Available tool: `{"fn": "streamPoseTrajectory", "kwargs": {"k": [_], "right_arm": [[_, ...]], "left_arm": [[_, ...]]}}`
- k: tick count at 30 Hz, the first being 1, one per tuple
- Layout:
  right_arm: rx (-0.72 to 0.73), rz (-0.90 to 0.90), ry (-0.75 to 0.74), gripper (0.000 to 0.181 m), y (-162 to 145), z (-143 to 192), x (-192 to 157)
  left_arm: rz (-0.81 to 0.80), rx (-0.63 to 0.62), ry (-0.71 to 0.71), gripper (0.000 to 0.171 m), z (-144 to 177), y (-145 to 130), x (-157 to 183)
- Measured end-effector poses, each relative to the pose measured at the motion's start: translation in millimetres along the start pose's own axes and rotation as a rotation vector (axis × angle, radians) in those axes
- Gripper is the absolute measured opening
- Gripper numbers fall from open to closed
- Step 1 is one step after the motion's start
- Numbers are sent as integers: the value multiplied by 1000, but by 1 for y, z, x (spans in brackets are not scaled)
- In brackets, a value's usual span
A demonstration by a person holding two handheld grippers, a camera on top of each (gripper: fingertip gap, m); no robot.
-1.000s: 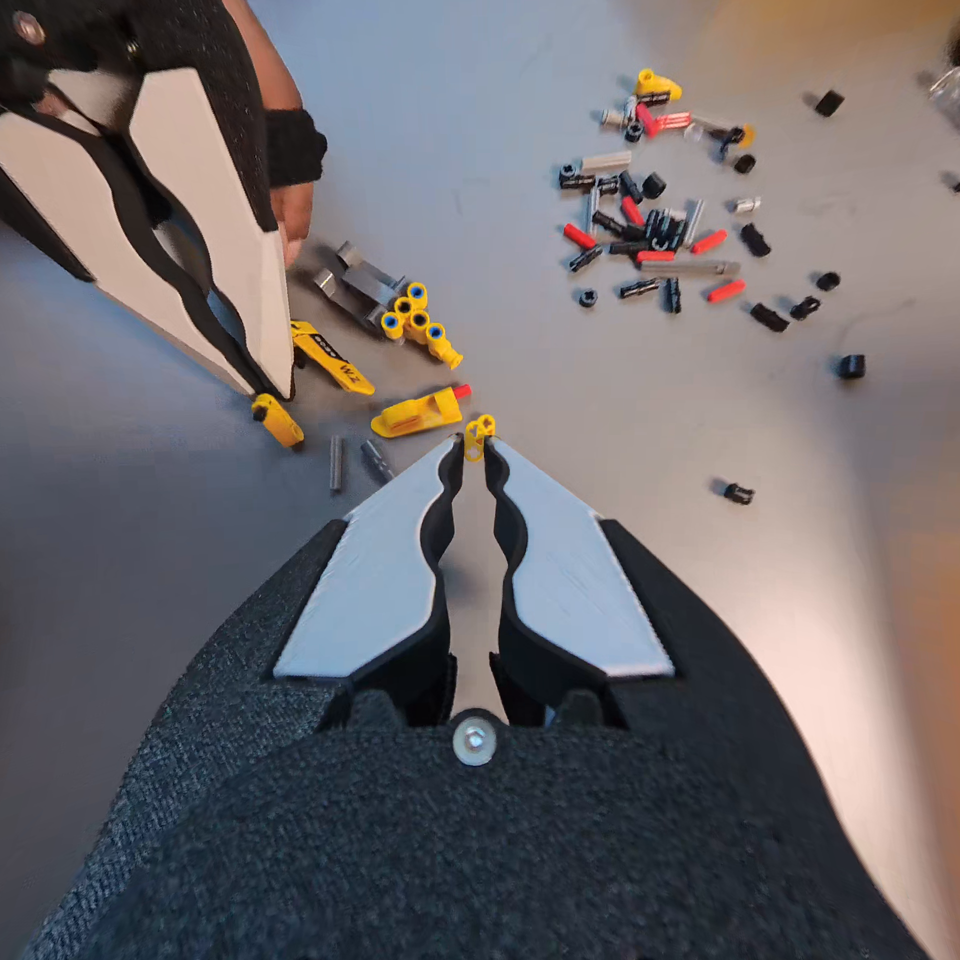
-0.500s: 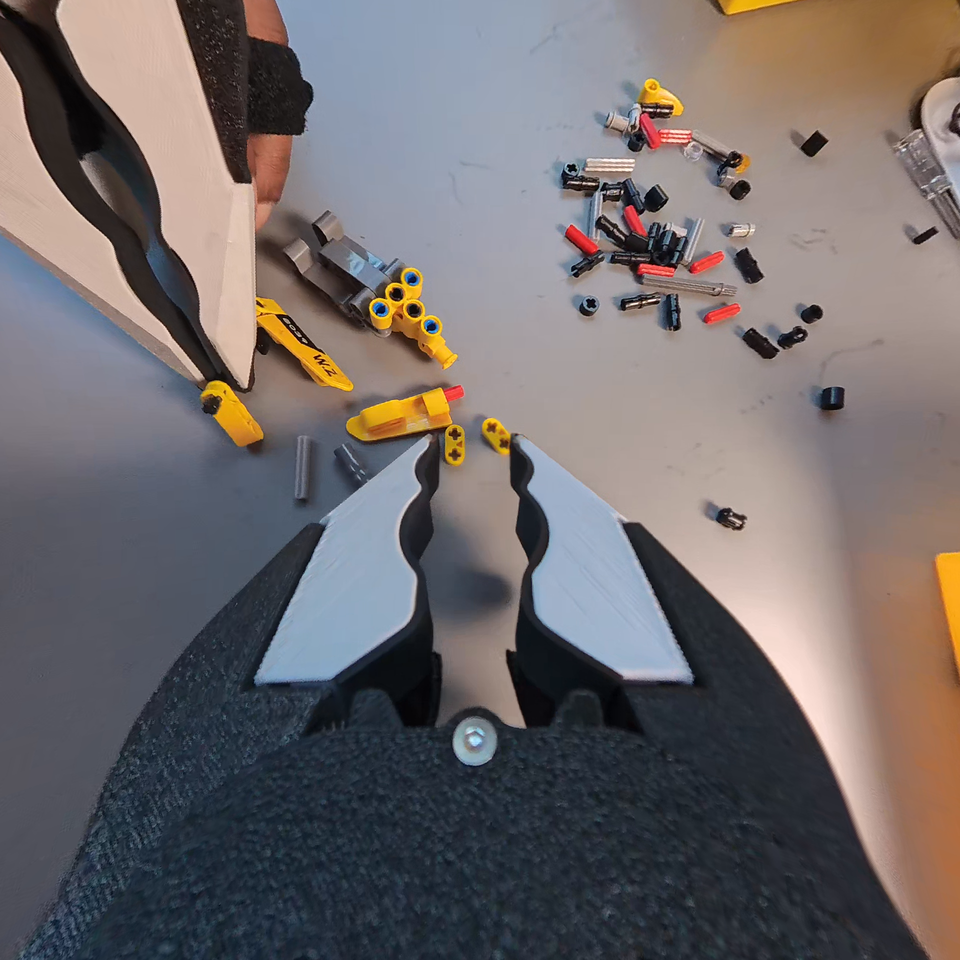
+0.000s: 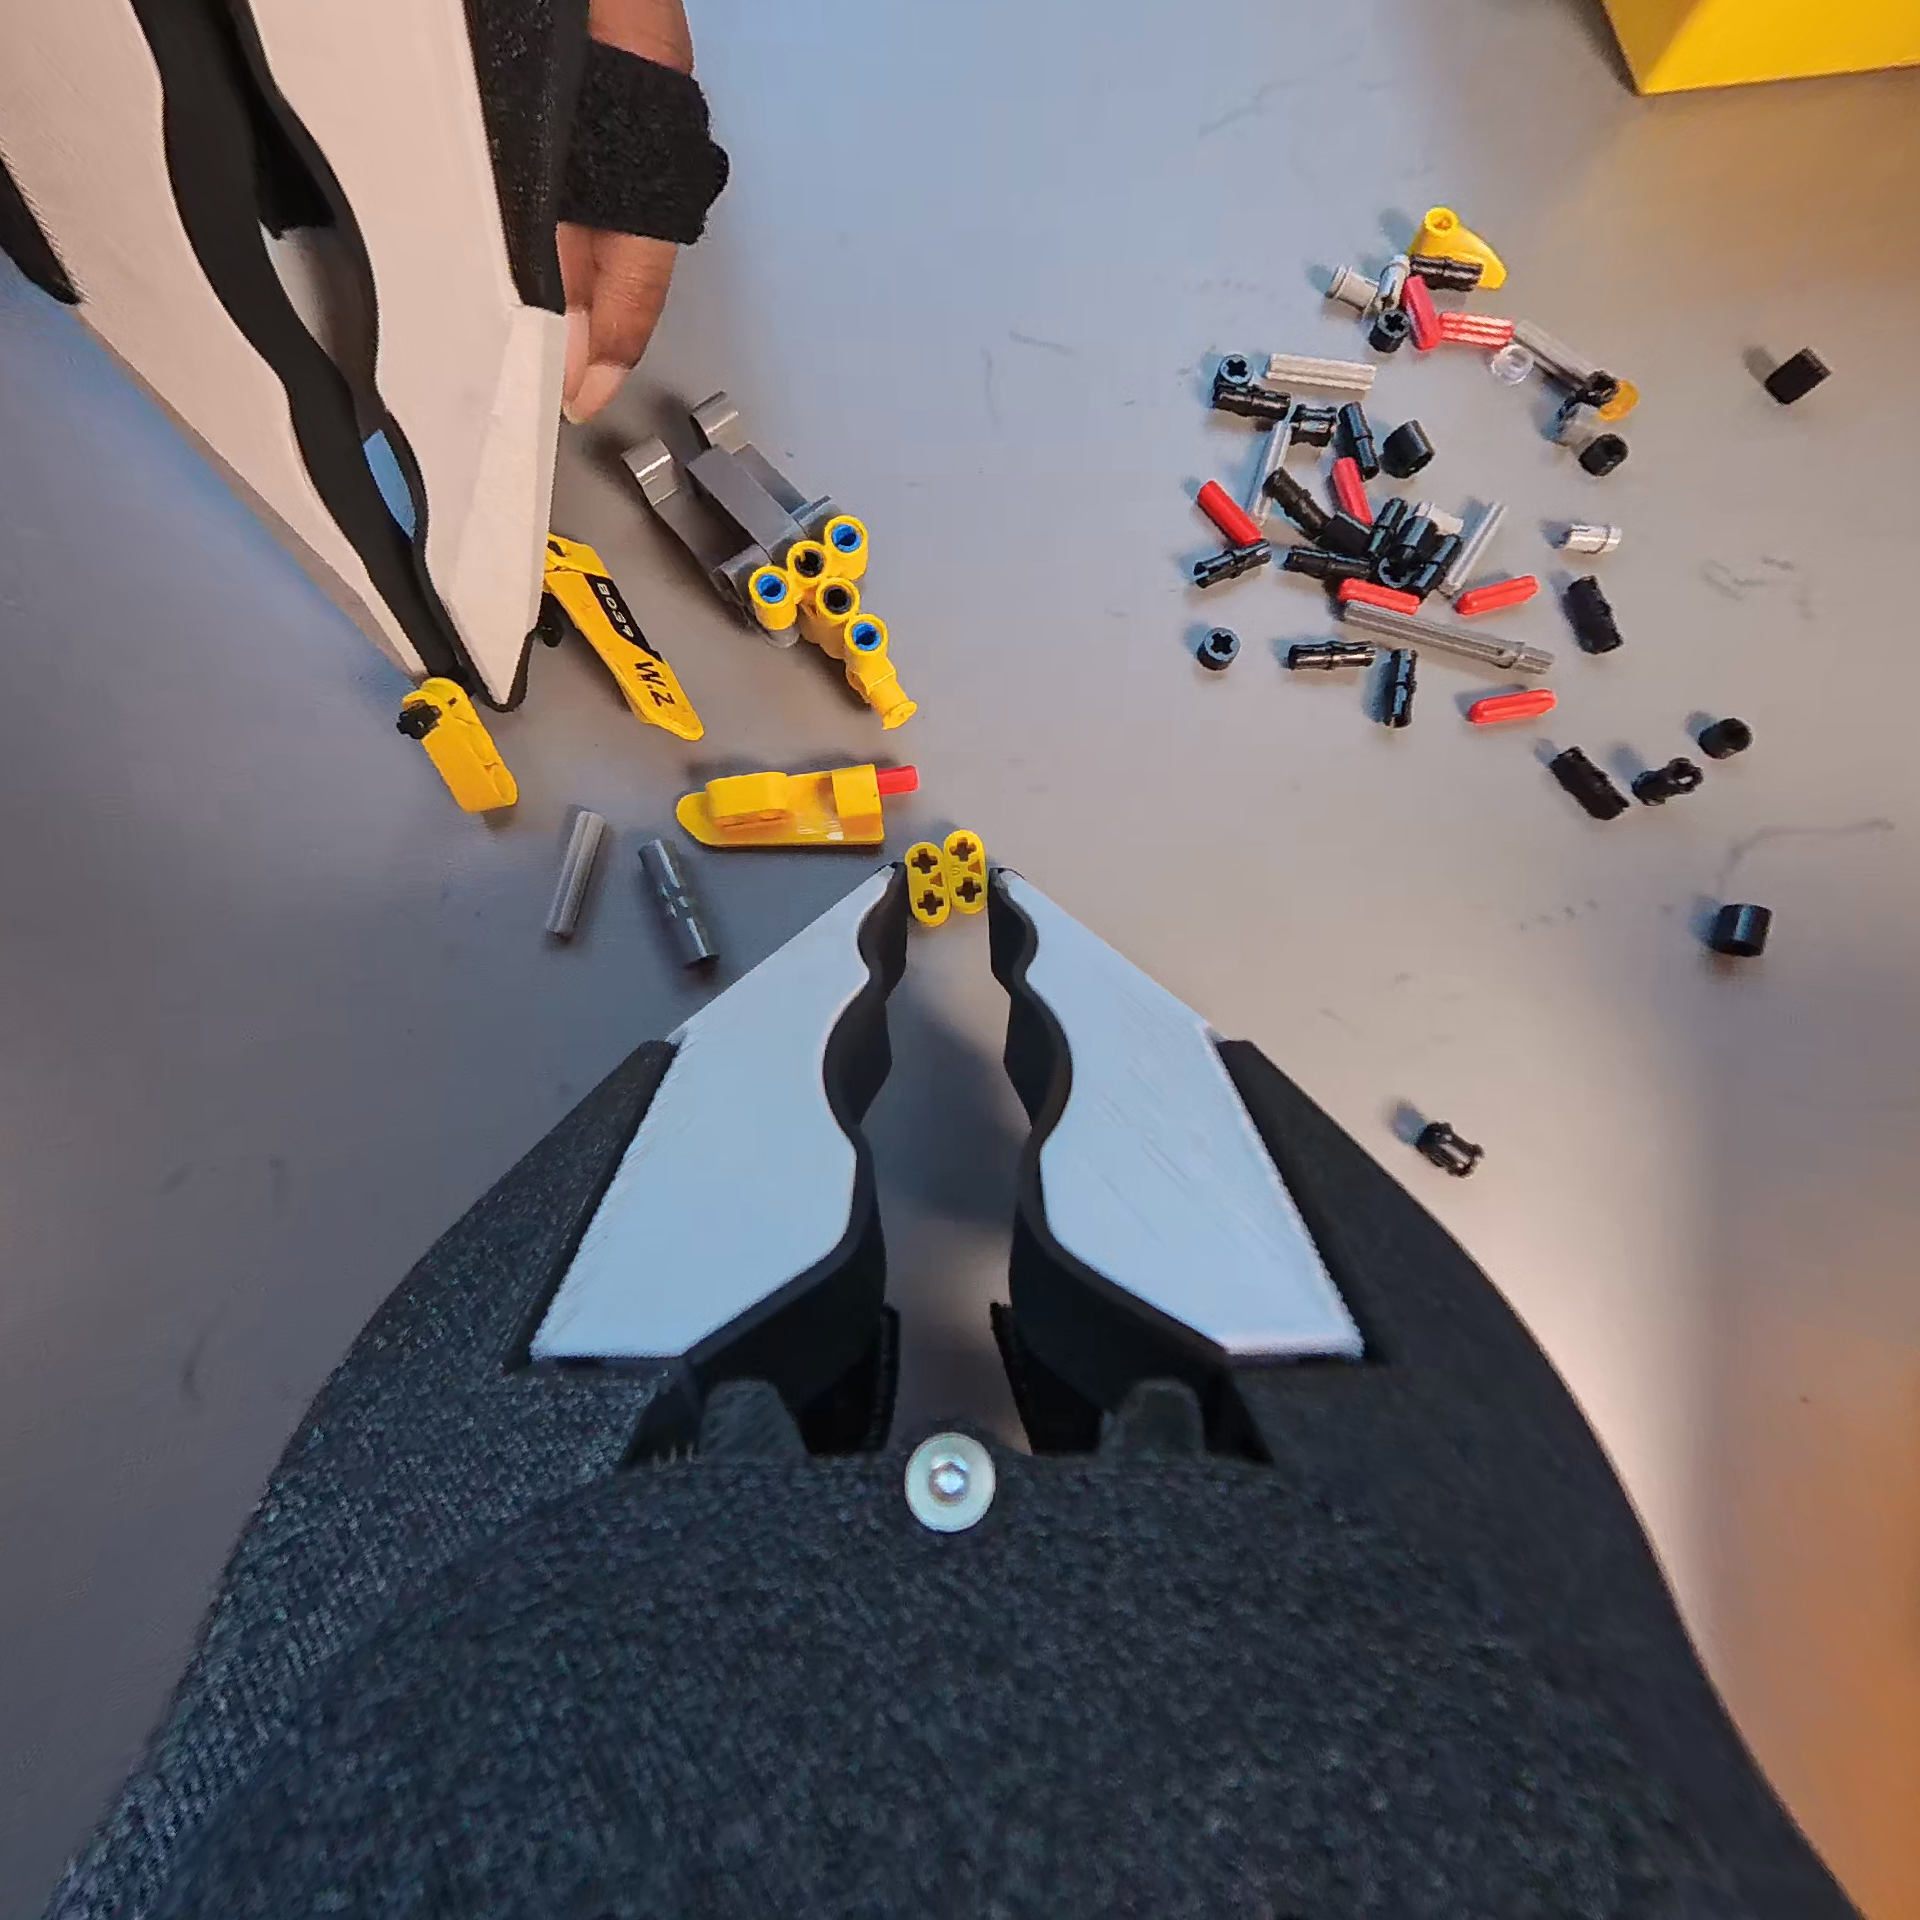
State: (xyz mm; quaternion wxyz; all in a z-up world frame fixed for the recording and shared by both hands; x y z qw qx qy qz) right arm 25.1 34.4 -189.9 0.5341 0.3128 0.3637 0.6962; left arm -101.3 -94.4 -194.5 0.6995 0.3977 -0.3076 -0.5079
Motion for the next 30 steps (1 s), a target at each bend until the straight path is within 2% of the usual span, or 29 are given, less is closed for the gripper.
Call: {"fn": "streamPoseTrajectory", "kwargs": {"k": [7, 12, 15, 18, 20, 24, 27, 30], "right_arm": [[26, 4, -13, 13, -3, 5, -3], [77, -46, -62, 13, 1, 39, -4], [102, -57, -173, 13, 11, 89, 7], [147, -71, -354, 13, 20, 164, 37], [121, -79, -516, 13, 14, 220, 66], [28, -201, -777, 13, -33, 306, 128], [-58, -279, -918, 13, -76, 335, 161], [-62, -338, -1027, 13, -100, 347, 182]], "left_arm": [[3, 2, 0, 4, 0, 0, 0], [0, 1, 1, 4, 0, 0, 0], [1, 3, 1, 4, 0, 0, 0], [2, 3, -1, 4, 0, -1, 0], [-1, 2, -1, 4, 0, 0, 0], [-19, -5, 3, 4, 0, 0, 1], [-30, -1, 3, 4, -1, 0, 1], [-33, 6, -1, 4, -1, -1, 1]]}}
Point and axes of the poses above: each gripper's, where its closed fingertips meet, z back along the fingers, y out of its top, x = y × z across the jaws, the point moved 9 cm from there along z, back along the fingers, and after that the axes turned 14 degrees about x, right-handed, at the moved point
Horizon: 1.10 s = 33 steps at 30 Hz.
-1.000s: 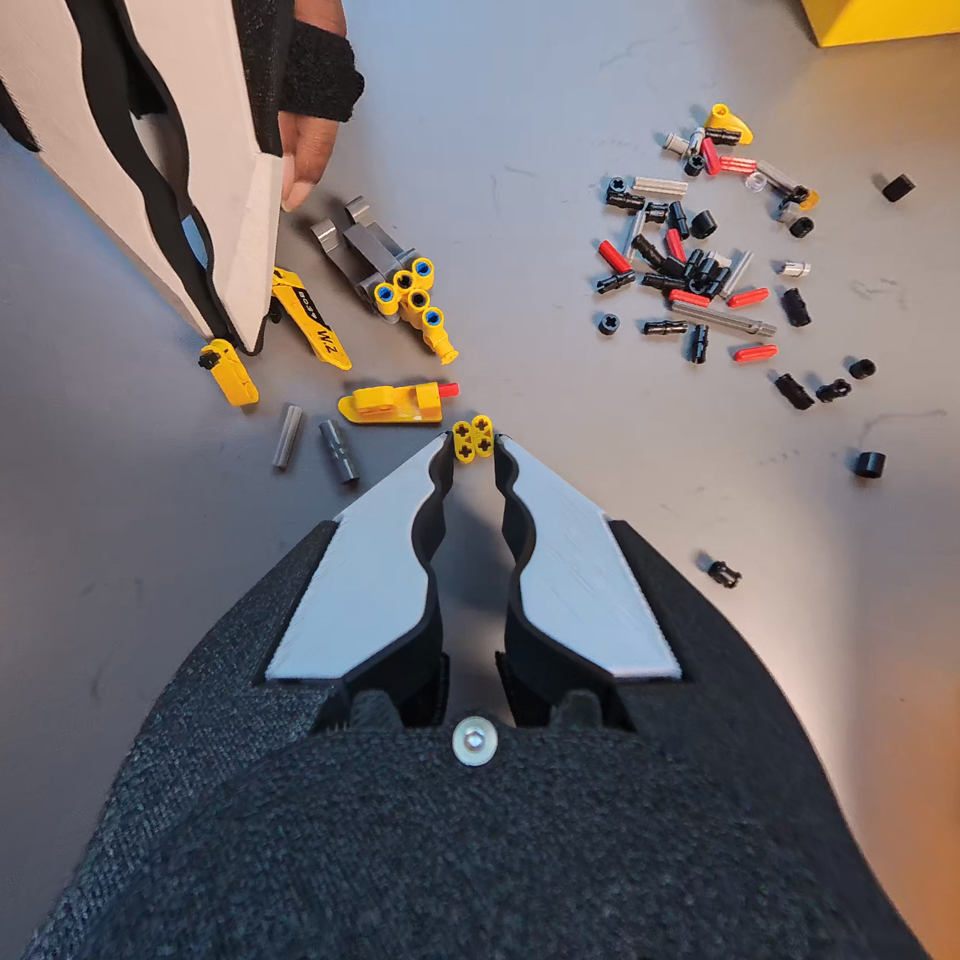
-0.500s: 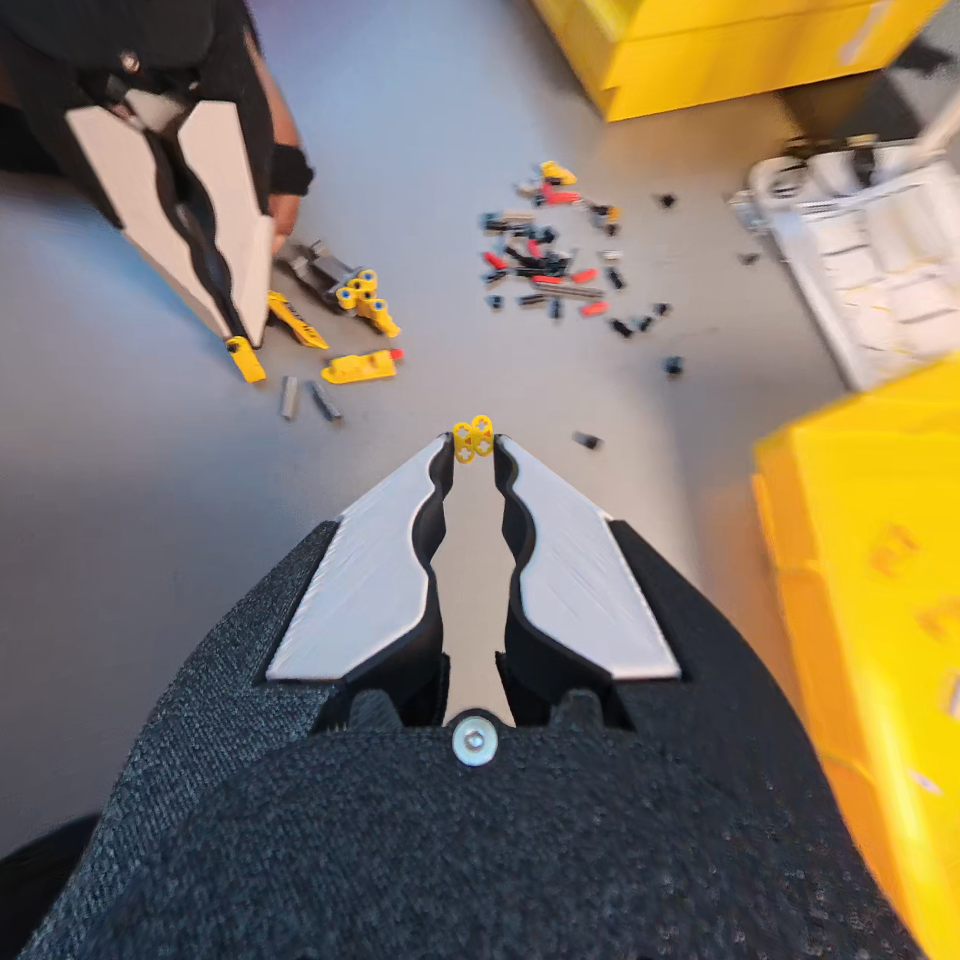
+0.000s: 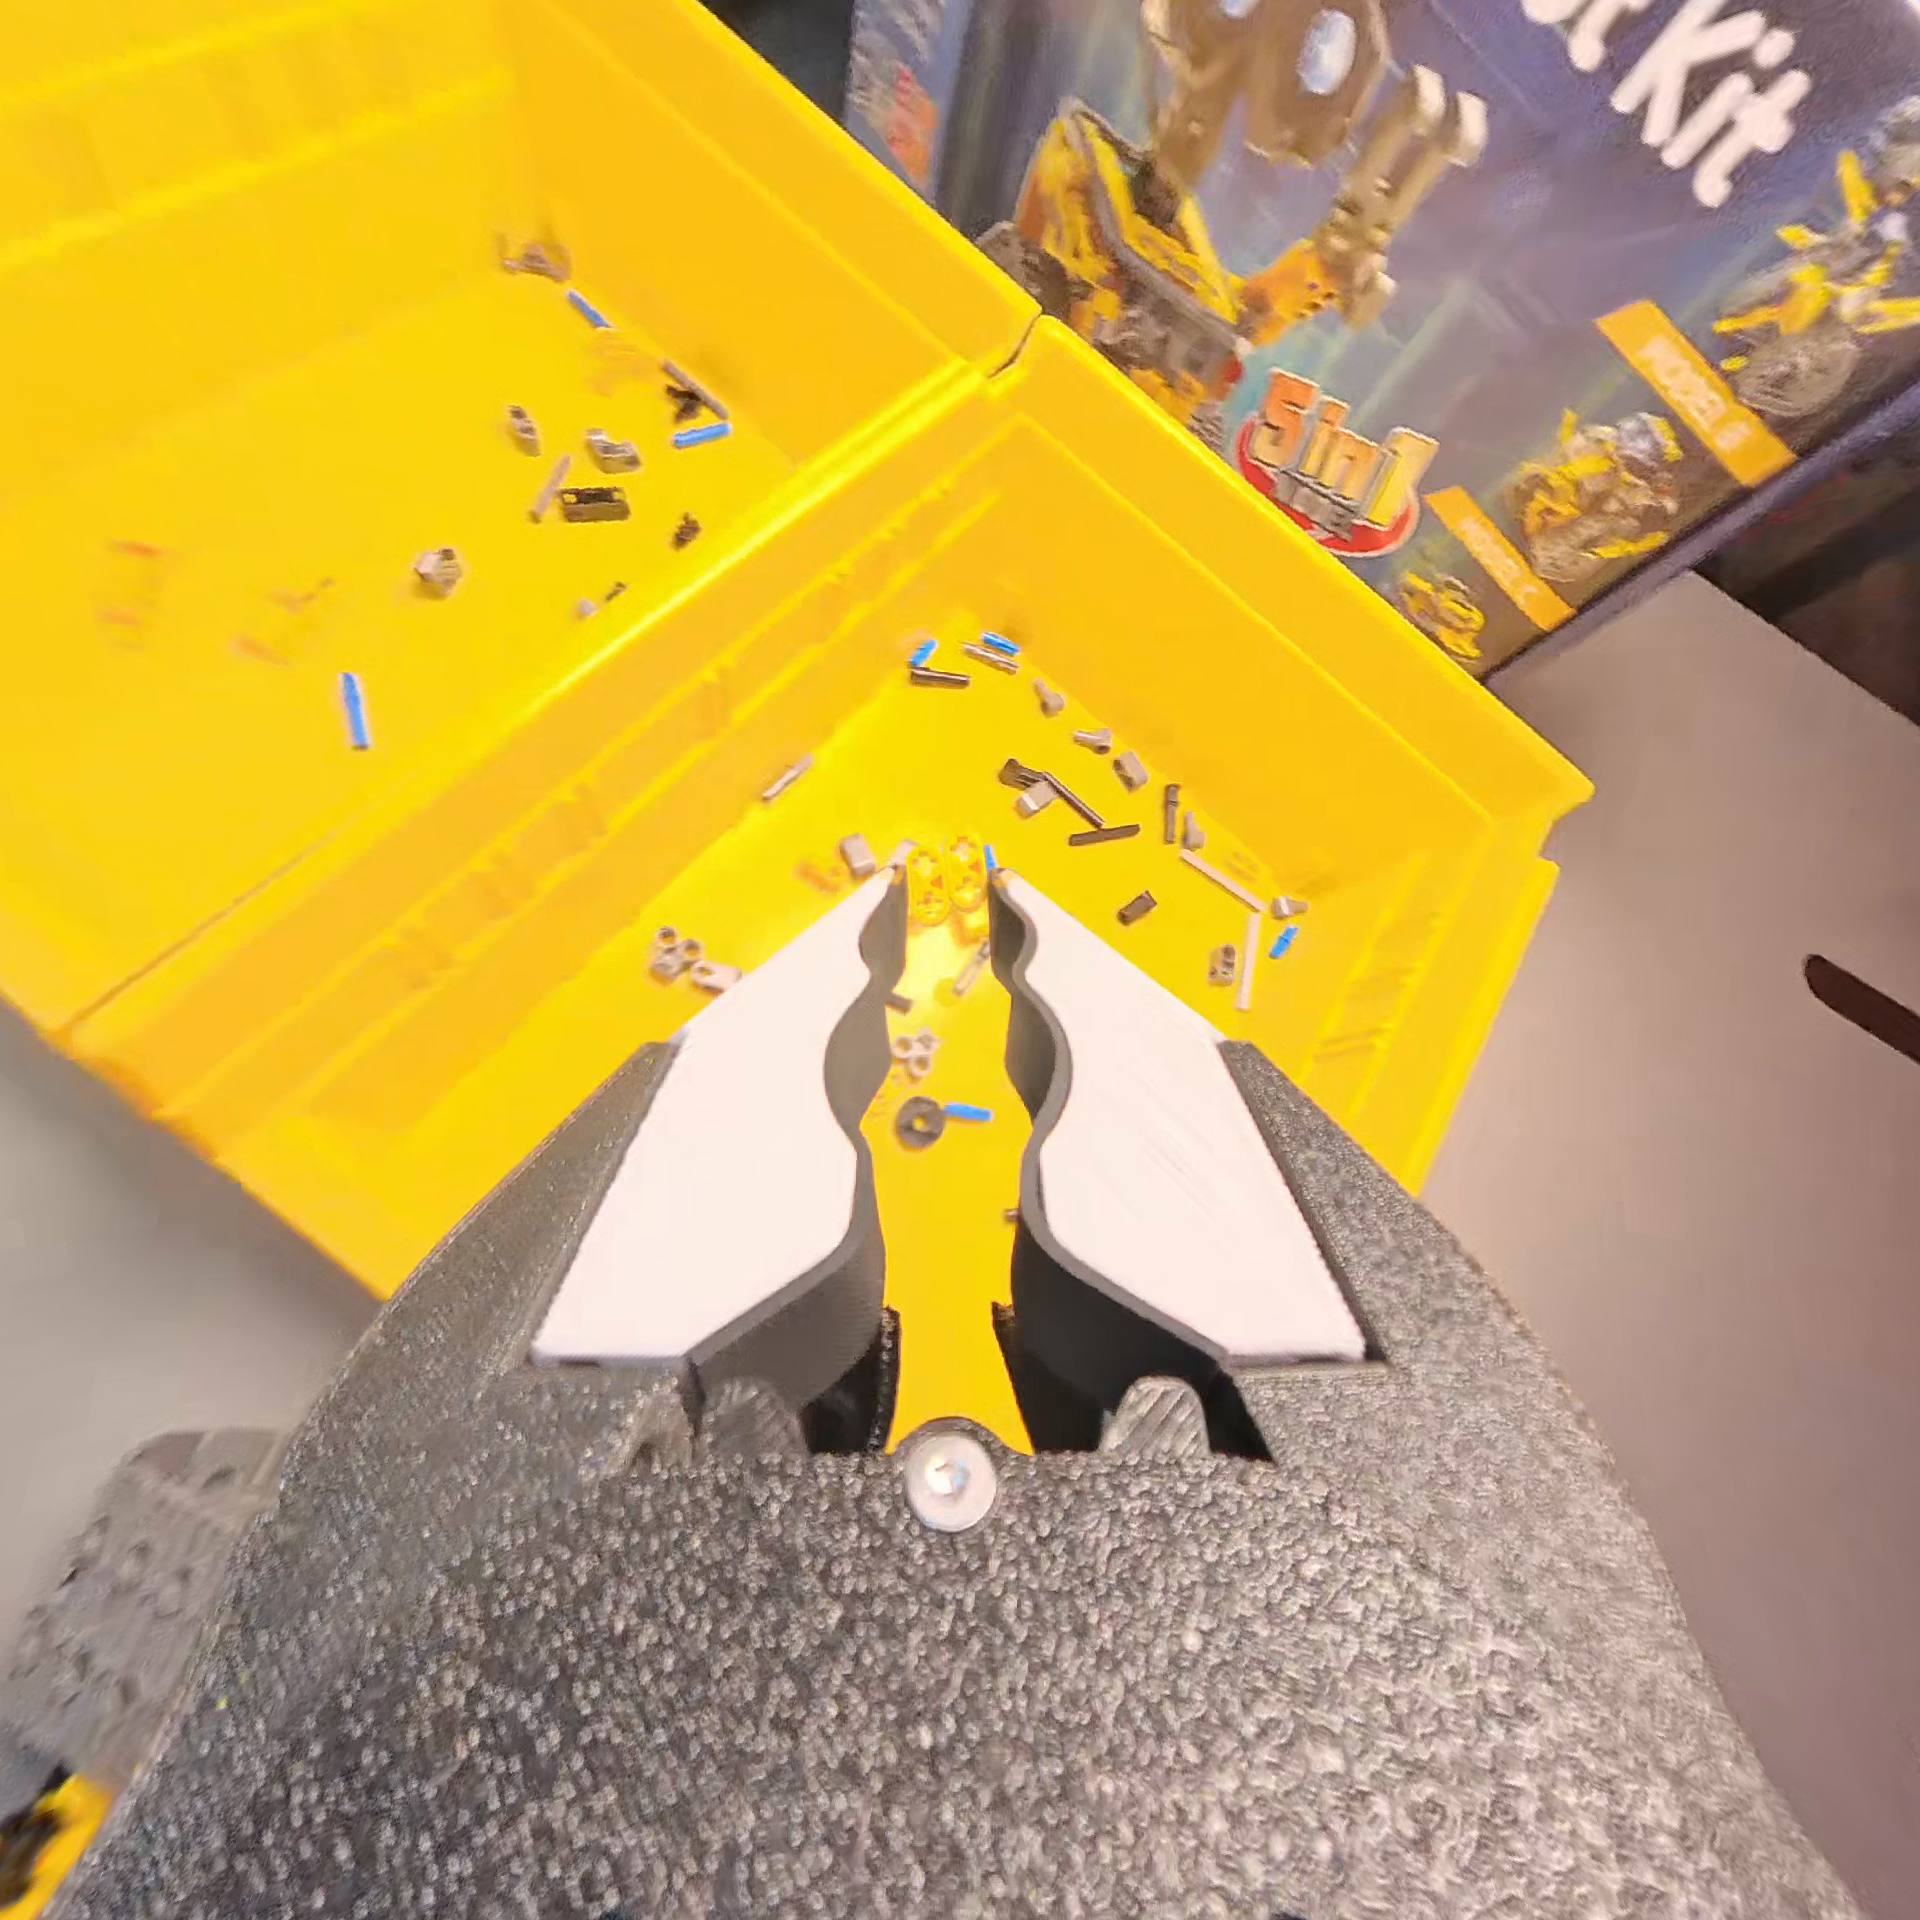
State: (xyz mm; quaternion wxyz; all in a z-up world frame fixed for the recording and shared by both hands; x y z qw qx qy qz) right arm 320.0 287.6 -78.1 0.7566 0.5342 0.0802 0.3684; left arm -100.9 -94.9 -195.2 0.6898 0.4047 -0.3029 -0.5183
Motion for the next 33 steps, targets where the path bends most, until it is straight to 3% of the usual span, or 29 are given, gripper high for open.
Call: {"fn": "streamPoseTrajectory", "kwargs": {"k": [6, 11, 14, 18, 24, 26, 30, 33], "right_arm": [[64, -8, -129, 32, 6, -2, 14], [216, 39, -74, 37, 41, 24, -22], [314, 59, 64, 37, 61, 46, -72], [383, 105, 347, 34, 67, 70, -168], [422, 114, 890, 27, 26, 90, -335], [452, 127, 981, 24, 14, 93, -377], [403, 296, 1025, 24, -3, 84, -424], [389, 284, 1057, 23, -5, 80, -435]], "left_arm": [[5, 6, -4, 4, 0, 0, -1], [-3, 2, -3, 4, 0, 0, 0], [-3, 9, 3, 3, 1, 1, -1], [4, 81, 34, 4, 8, 8, -5], [-17, 185, 73, 4, 14, 16, -8], [-33, 212, 65, 4, 14, 19, -6], [-56, 246, 42, 4, 12, 22, -2], [-81, 267, 18, 4, 12, 26, 3]]}}
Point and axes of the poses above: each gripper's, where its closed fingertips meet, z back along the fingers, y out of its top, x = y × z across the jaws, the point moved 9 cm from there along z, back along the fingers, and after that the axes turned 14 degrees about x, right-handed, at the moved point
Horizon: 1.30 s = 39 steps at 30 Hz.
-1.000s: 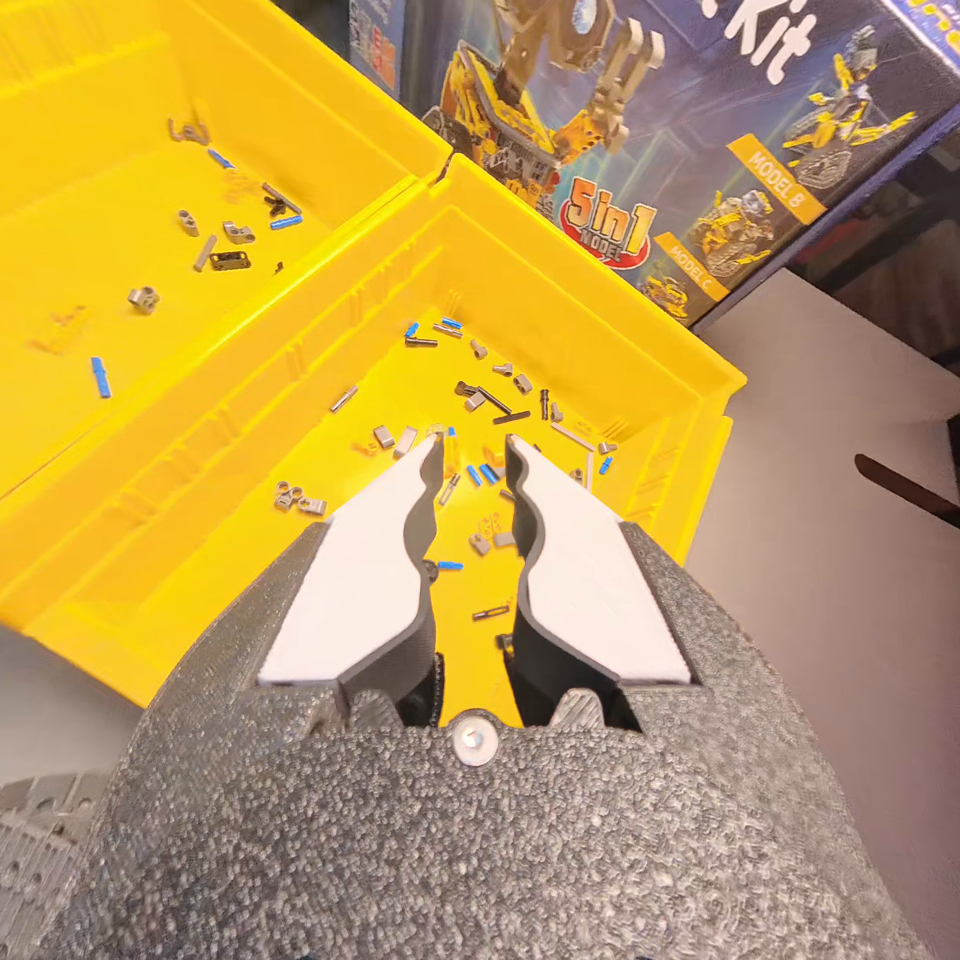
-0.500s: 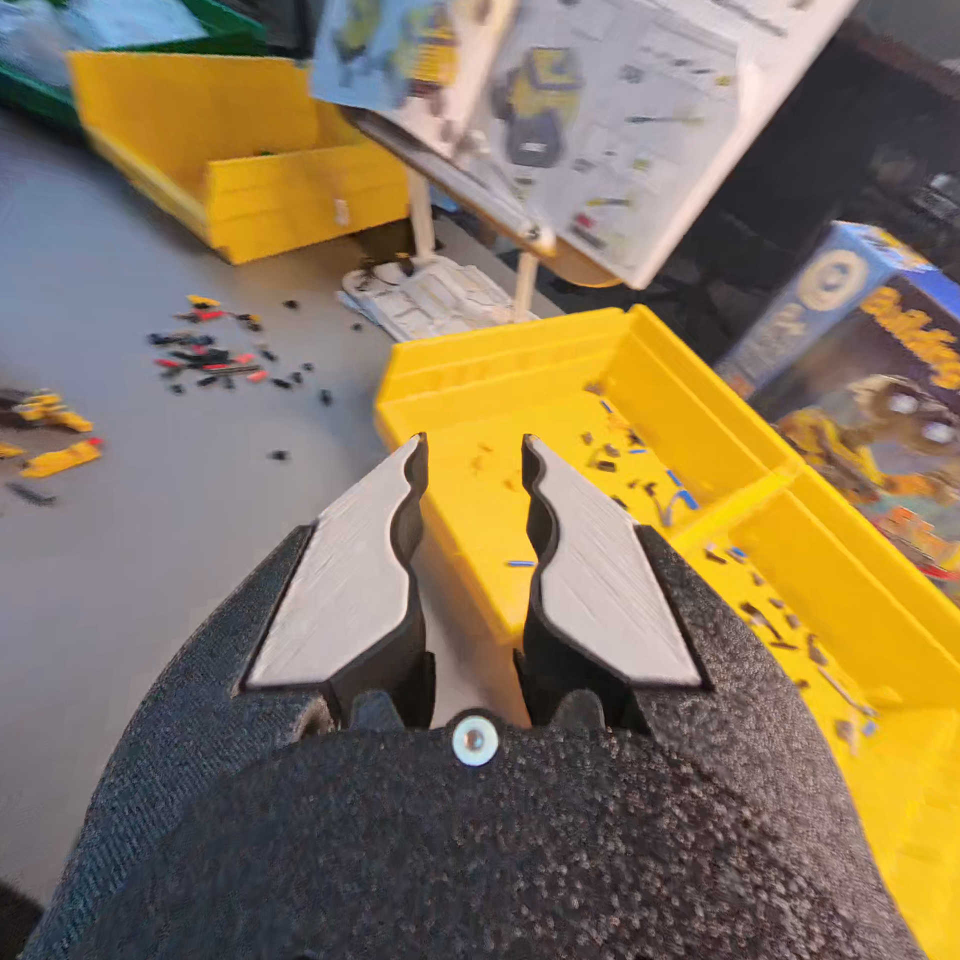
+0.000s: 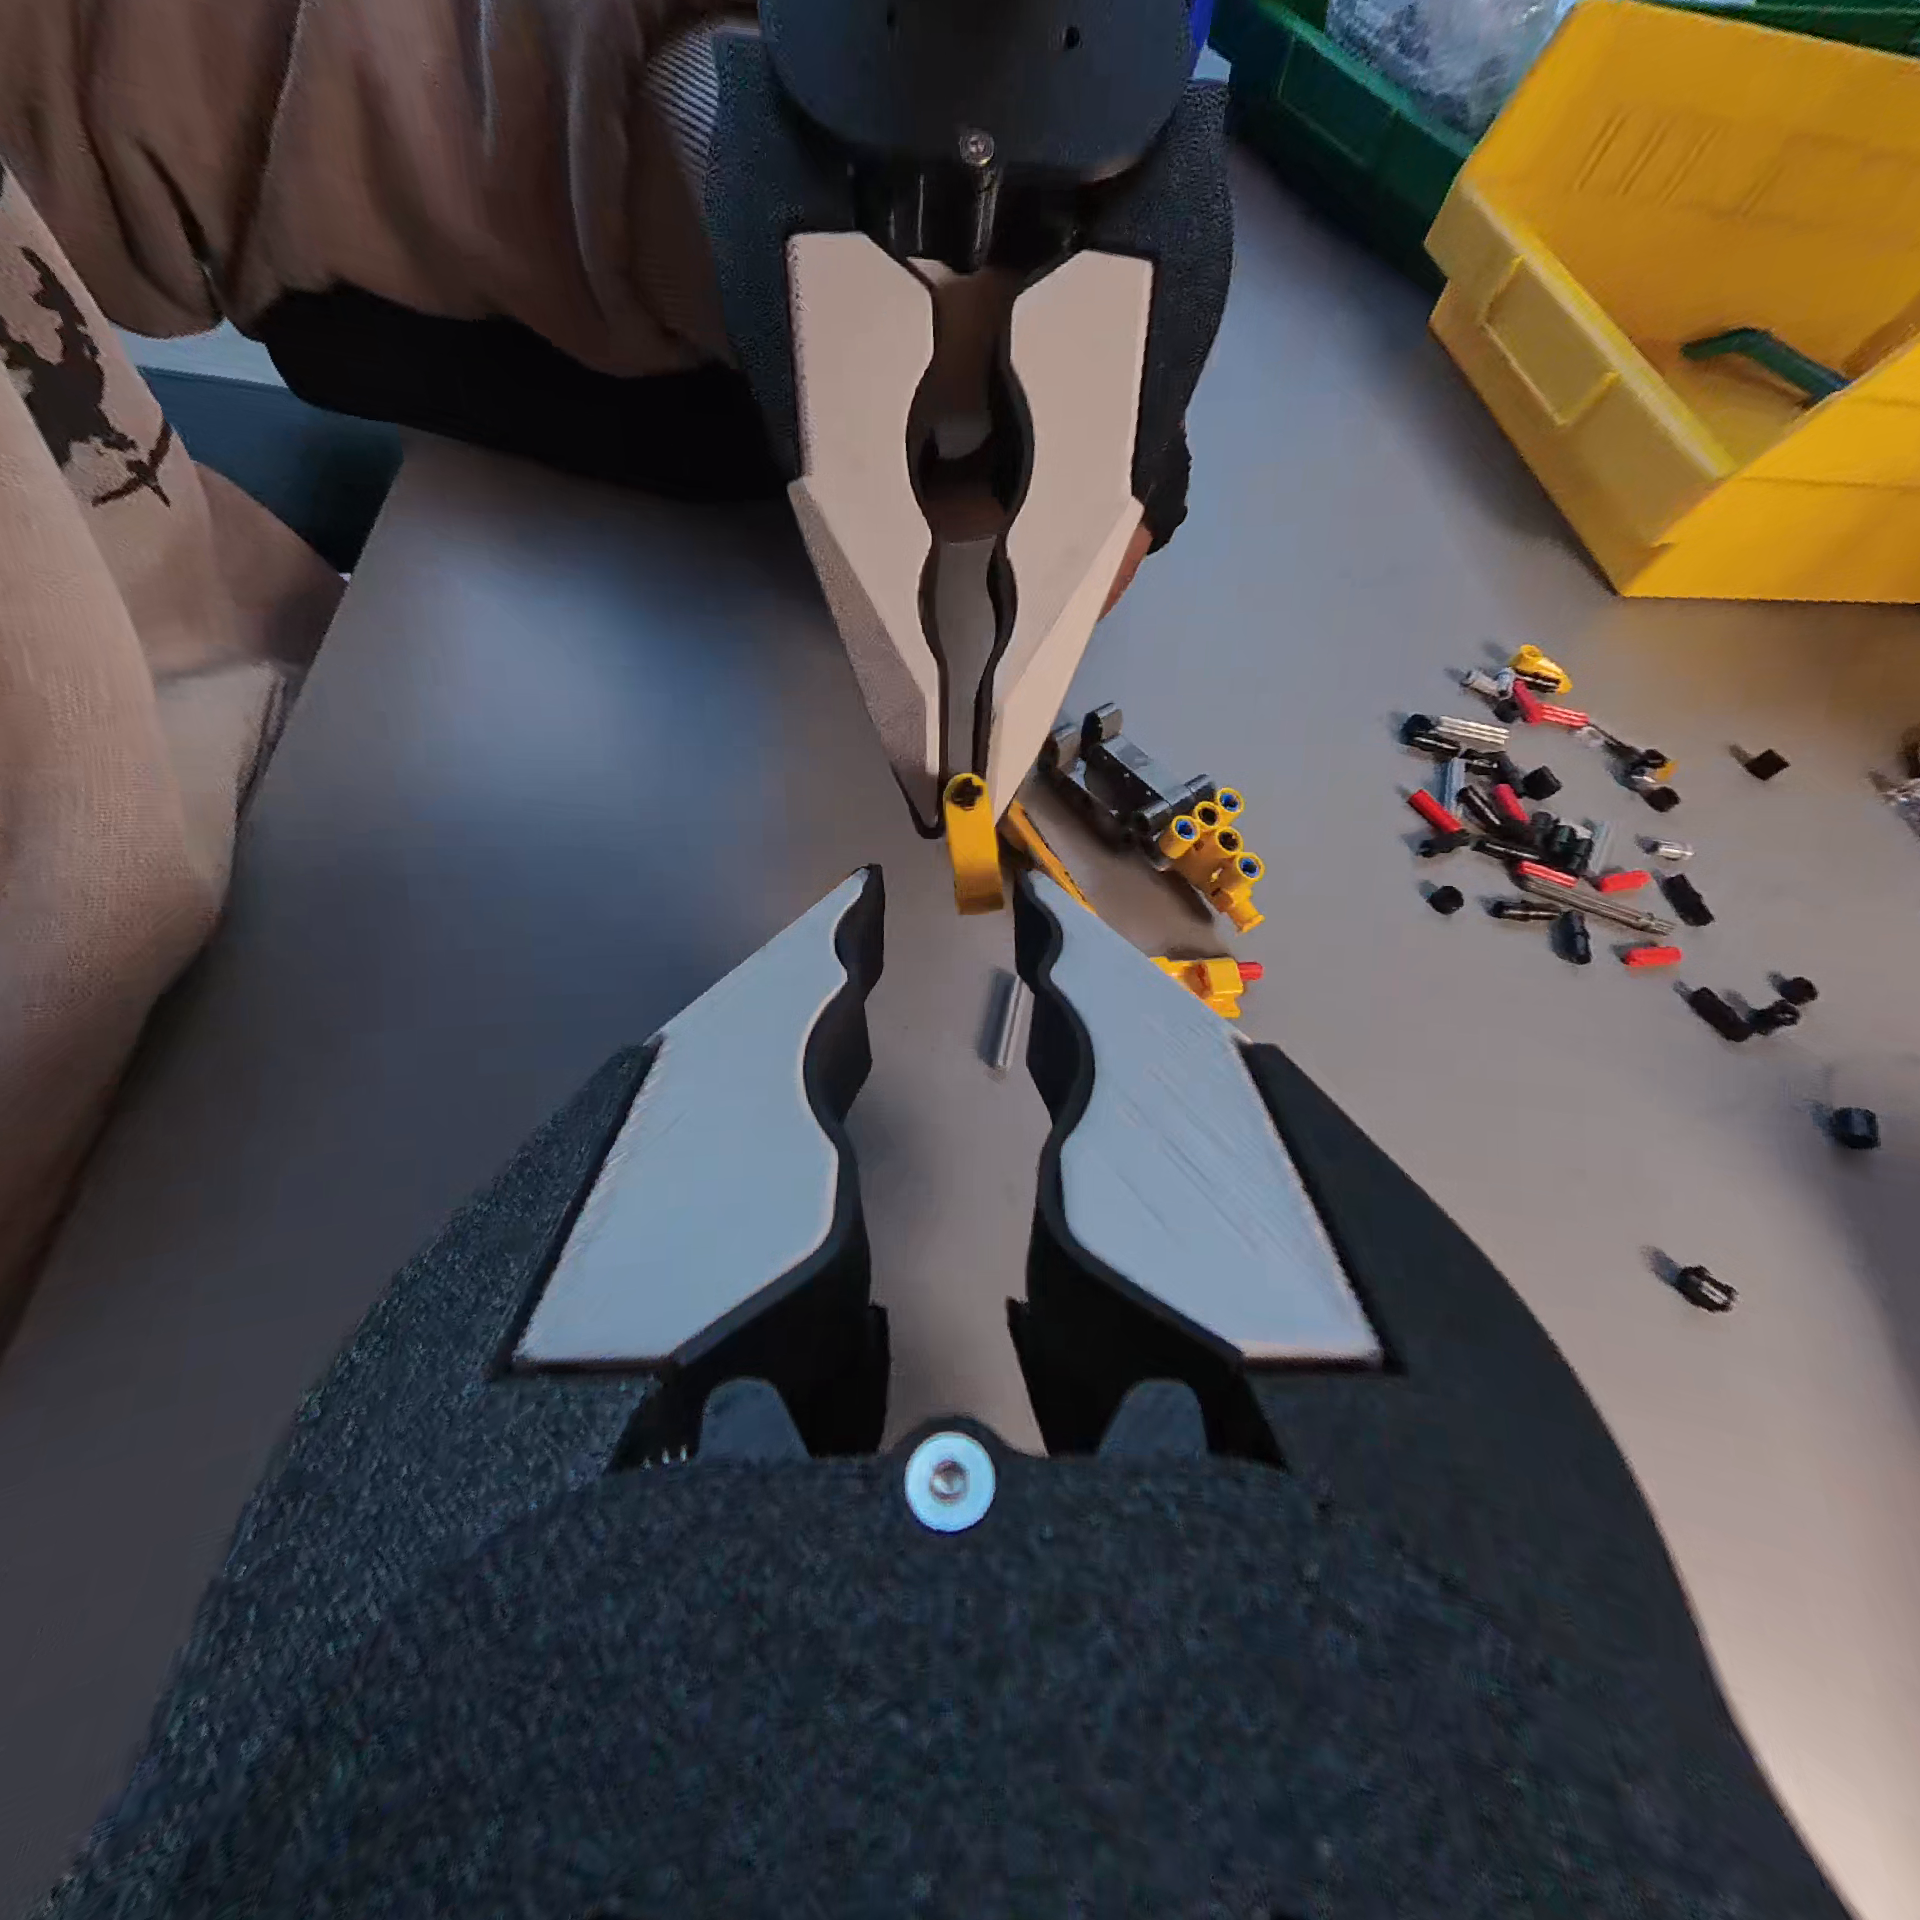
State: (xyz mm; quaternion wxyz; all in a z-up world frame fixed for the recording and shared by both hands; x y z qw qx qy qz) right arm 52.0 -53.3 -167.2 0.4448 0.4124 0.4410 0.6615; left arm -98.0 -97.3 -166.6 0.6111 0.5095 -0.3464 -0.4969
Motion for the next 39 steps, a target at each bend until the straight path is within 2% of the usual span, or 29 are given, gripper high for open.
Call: {"fn": "streamPoseTrajectory", "kwargs": {"k": [4, 16, 26, 30, 32, 33, 34, 35, 36, 37, 39], "right_arm": [[48, -20, 25, 13, 4, -3, 0], [103, -61, 42, 5, 0, 0, 1], [255, -92, 7, 5, 10, 14, 5], [331, -149, 27, 5, 18, 22, 10], [383, -189, 40, 4, 23, 27, 13], [505, -231, 25, 5, 31, 39, 19], [714, -350, -2, 4, 47, 66, 34], [787, -312, -76, 4, 58, 92, 44], [738, -181, -177, 4, 62, 106, 47], [719, -146, -216, 4, 63, 112, 46], [682, -185, -246, 4, 54, 108, 47]], "left_arm": [[-23, 0, -7, 4, -1, 2, 3], [39, -35, -35, 4, -4, -2, 3], [41, 57, 13, 4, -6, 16, 2], [112, 141, -9, 4, -5, 24, -1], [133, 126, -6, 4, -4, 24, -3], [105, 2, 43, 4, -2, 11, -8], [101, -73, 82, 4, 3, -6, -11], [182, 10, 66, 3, 8, -4, -12], [195, 101, 63, 3, 13, 8, -13], [173, 151, 87, 4, 14, 19, -18], [188, 189, 84, 4, 9, 29, -24]]}}
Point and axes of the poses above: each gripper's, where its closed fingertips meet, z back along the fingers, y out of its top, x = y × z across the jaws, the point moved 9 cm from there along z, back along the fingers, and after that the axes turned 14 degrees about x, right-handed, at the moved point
